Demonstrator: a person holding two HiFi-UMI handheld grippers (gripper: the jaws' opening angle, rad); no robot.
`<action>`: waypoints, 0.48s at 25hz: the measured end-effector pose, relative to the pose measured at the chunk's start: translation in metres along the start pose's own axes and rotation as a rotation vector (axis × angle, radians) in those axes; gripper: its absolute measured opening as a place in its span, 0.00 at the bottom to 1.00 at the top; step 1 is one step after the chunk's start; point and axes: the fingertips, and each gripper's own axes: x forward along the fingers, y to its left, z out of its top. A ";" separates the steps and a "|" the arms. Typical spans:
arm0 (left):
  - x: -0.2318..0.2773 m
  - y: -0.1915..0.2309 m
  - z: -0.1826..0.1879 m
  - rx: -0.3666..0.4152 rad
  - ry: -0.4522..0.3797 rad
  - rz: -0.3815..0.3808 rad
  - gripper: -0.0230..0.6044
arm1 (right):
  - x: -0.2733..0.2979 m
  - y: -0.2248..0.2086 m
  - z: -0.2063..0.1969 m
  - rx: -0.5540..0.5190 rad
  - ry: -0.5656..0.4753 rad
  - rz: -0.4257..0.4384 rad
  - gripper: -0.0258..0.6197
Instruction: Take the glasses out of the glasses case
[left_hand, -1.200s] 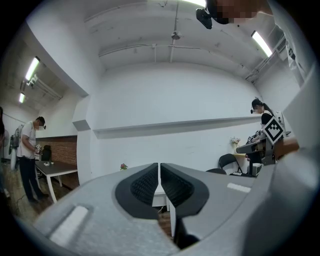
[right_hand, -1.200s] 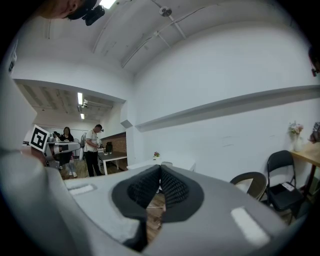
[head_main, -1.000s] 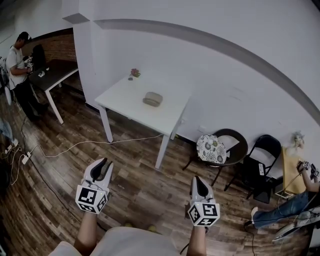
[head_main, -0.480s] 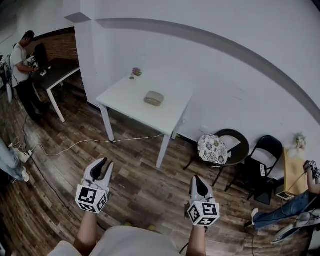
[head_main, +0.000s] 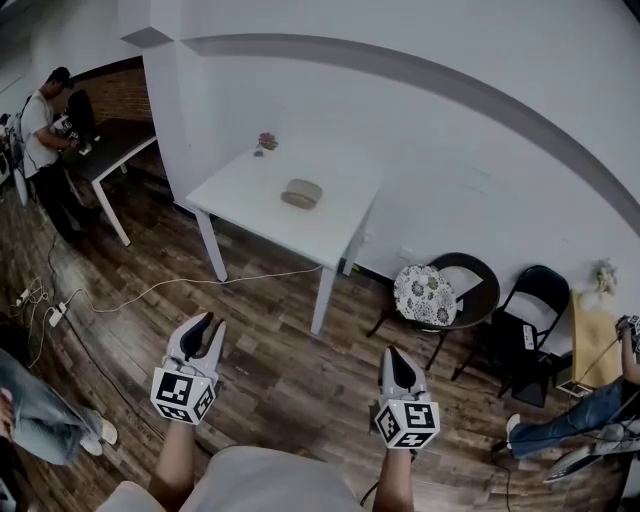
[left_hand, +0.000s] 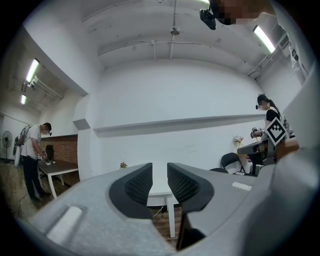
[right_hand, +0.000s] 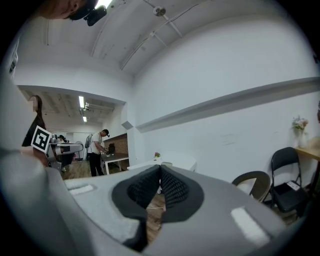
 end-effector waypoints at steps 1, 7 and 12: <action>0.003 -0.004 0.000 0.002 -0.001 0.001 0.20 | 0.001 -0.006 0.000 0.002 -0.001 -0.002 0.04; 0.018 -0.026 -0.003 0.011 -0.002 0.013 0.20 | 0.006 -0.034 -0.003 0.006 -0.001 0.012 0.04; 0.029 -0.025 -0.004 0.010 0.001 0.029 0.20 | 0.022 -0.041 -0.003 0.005 0.002 0.035 0.04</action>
